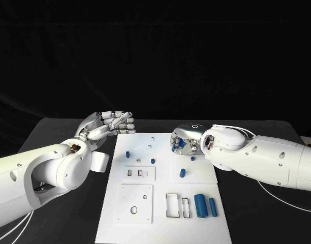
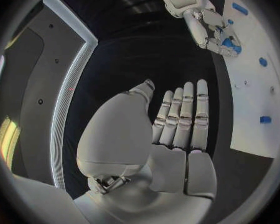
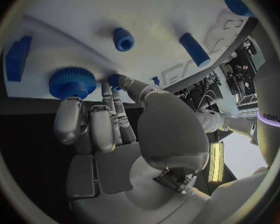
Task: Assemble the parts on the task board
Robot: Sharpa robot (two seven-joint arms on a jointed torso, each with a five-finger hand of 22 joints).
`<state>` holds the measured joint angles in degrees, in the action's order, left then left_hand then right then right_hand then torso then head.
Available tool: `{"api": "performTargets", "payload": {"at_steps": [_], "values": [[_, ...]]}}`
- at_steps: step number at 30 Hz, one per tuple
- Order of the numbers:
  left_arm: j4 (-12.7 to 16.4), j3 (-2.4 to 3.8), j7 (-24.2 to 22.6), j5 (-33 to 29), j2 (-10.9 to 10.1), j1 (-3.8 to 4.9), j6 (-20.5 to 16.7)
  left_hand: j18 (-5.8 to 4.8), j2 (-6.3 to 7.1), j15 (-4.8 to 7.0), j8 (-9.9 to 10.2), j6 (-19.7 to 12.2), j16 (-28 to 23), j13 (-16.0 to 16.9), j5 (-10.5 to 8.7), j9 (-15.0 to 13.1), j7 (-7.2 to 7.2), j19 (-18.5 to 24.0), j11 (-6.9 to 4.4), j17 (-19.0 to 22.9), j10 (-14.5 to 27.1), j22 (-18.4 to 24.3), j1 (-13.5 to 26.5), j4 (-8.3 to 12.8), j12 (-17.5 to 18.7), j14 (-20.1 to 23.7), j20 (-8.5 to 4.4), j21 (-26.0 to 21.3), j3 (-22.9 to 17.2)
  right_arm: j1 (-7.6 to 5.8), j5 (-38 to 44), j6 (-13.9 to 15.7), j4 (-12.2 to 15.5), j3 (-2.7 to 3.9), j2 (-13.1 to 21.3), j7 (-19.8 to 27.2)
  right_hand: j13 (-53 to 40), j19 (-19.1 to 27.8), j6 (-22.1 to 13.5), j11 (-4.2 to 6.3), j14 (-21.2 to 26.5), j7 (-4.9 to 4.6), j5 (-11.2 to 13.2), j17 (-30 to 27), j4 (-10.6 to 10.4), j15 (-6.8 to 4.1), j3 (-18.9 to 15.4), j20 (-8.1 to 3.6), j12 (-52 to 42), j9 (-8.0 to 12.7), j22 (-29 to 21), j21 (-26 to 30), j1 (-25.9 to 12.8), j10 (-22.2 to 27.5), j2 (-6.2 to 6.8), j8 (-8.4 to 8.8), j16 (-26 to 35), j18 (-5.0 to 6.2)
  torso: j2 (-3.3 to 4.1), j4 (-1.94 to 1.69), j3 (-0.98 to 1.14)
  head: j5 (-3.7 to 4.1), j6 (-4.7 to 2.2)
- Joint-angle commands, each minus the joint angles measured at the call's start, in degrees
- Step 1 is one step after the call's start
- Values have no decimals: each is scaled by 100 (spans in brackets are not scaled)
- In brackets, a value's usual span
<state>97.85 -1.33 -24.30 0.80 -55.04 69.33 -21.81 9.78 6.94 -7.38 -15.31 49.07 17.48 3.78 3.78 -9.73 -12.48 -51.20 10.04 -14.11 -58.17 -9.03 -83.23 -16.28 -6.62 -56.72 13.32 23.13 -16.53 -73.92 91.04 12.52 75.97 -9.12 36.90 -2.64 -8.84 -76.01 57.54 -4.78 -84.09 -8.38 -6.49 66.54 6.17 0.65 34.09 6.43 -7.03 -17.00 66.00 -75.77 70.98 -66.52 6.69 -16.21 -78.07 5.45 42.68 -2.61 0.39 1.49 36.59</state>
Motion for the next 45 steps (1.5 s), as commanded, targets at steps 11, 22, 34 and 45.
{"api": "performTargets", "payload": {"at_steps": [11, 22, 34, 45], "values": [[7, 6, 27, 25, -6, 11, 129, 66, -26, -27, 30, -26, -28, 7, -32, 6, -120, -46, 40, -11, 16, -5, 69, -28, 26, 38, 6, 31, -20, -3, 139, 948, 261, 8, 49, -225, -30, -177, 30, -1, -175, -11, 67, -7, 84, -46, 165, -20, -28, -181, 312, -204, 135, -27, -124, -132, -49, -105, 9, 5, -8, -17, -56], [-6, 6, 19, 18, 0, 11, 165, 63, -33, -34, 34, -25, -49, 9, -32, 6, -117, -37, 40, -15, 10, -1, 76, -23, 36, 71, 9, 29, -26, -55, 67, 1481, -89, 29, -389, -332, -20, -185, -43, -27, -174, -40, 33, -11, 65, -24, 198, -4, -2, -241, 360, -235, 50, 16, -58, -134, -65, -111, 37, -14, -1, 1, -130], [13, 6, 14, 16, 23, 22, 176, 61, -35, -37, 35, -25, -58, 10, -32, 5, -117, -29, 41, -17, 7, 1, 78, -21, 40, 85, 11, 26, -28, 13, -80, 1540, -639, 32, -929, -243, -15, -181, -88, -40, -176, -55, 26, 1, 52, -13, 226, 6, 9, -261, 369, -240, 26, 35, -52, -123, -80, -111, 75, -55, -23, -7, -161], [28, 7, 13, 16, 33, 66, 176, 61, -35, -37, 35, -25, -58, 10, -32, 5, -117, -29, 41, -17, 7, 1, 78, -21, 40, 85, 11, 26, -28, 62, -214, 1435, -948, 31, -1165, -184, -11, -171, -147, -55, -174, -73, 14, -6, 39, 0, 247, 18, 22, -282, 371, -240, -6, 61, -30, -104, -87, -109, 88, -55, -23, -39, -178]]}}
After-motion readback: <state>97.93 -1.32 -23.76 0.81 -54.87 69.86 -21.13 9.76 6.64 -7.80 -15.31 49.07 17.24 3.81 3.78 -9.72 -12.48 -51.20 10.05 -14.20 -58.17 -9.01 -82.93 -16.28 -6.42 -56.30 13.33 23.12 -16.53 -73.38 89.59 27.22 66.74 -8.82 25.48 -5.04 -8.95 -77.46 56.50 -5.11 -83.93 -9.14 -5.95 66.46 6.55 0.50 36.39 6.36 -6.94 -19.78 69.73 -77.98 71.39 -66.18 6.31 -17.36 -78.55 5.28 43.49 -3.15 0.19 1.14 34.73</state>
